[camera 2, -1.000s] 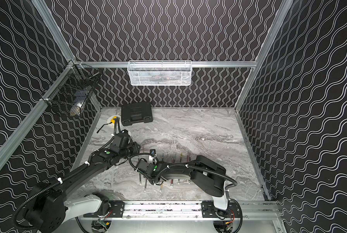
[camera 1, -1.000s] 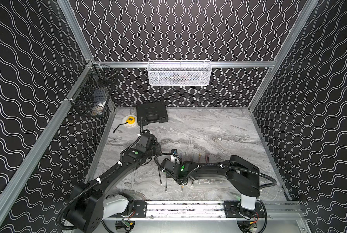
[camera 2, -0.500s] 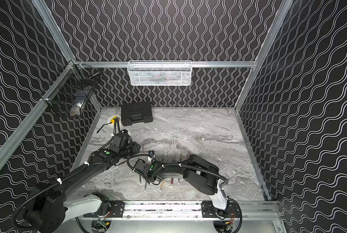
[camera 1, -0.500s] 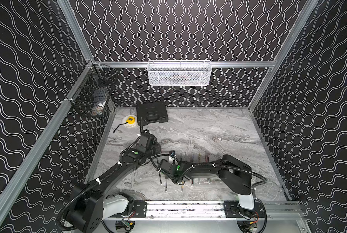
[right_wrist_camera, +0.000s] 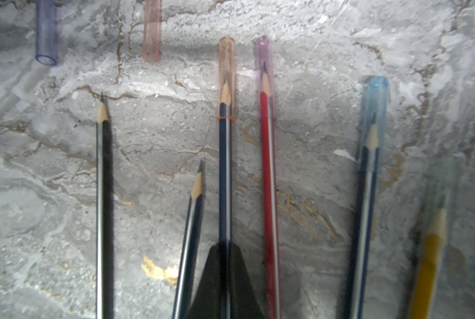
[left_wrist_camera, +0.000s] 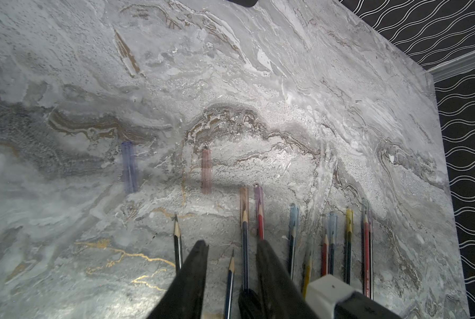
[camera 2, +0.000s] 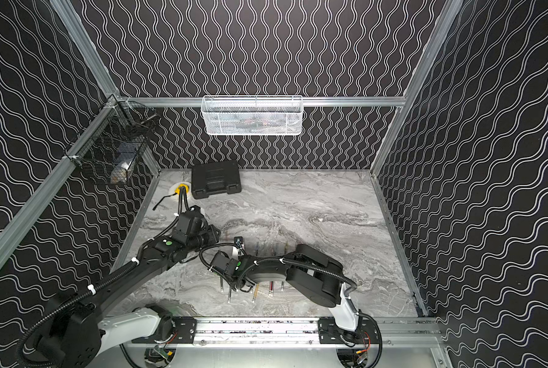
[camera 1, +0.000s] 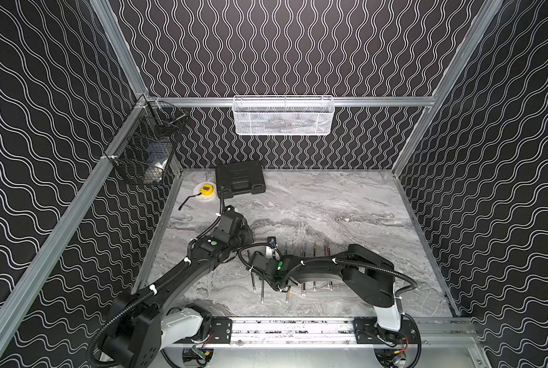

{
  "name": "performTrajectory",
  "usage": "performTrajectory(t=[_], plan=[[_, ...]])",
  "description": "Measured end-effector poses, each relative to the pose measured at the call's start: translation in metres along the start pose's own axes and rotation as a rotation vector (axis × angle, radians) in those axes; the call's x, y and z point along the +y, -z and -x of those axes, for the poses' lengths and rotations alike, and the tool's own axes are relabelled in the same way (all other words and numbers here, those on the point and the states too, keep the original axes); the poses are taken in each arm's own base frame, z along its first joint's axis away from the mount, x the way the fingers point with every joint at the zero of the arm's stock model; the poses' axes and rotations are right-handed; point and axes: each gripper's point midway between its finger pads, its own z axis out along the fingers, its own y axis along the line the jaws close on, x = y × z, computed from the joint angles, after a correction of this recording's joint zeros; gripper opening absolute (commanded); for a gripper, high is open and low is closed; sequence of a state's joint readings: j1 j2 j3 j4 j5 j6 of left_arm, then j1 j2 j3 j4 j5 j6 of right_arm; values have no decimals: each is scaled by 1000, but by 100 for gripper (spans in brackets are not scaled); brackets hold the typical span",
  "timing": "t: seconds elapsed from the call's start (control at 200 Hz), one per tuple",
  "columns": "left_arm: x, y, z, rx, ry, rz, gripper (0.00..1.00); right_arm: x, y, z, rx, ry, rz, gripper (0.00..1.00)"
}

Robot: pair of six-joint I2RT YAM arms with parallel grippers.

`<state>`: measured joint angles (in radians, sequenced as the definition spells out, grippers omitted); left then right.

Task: Remove the protective cover of the pencils
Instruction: Pick up the pencil from the center of the board.

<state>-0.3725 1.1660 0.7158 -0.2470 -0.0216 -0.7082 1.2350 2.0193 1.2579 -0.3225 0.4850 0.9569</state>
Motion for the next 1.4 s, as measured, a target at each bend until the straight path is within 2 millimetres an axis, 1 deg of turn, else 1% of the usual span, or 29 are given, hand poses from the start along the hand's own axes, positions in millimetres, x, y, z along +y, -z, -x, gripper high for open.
performTrajectory(t=[0.17,0.29,0.43,0.56,0.666,0.891,1.066,1.206,1.396], plan=[[0,3,1,-10,1,-8,36,-3,8,-6,38,3,16,0],[0,5,0,-17,1,-15,36,-7,16,-4,40,-3,32,0],[-4,8,0,-24,1,-41,43,-11,31,1,23,-15,64,0],[-6,10,-1,-28,1,-70,46,-19,45,-1,1,-16,100,0],[-13,12,-4,-26,-2,-120,47,-24,59,2,-31,-19,141,0],[-30,19,-5,-44,-10,-235,55,-29,84,10,-108,-40,254,0],[-42,25,-2,-56,-20,-308,55,-25,108,17,-174,-40,363,0],[-51,26,-4,-46,-28,-360,55,-22,128,22,-227,-30,455,0],[-62,26,-8,-28,-43,-433,55,-19,144,29,-272,-36,530,0]])
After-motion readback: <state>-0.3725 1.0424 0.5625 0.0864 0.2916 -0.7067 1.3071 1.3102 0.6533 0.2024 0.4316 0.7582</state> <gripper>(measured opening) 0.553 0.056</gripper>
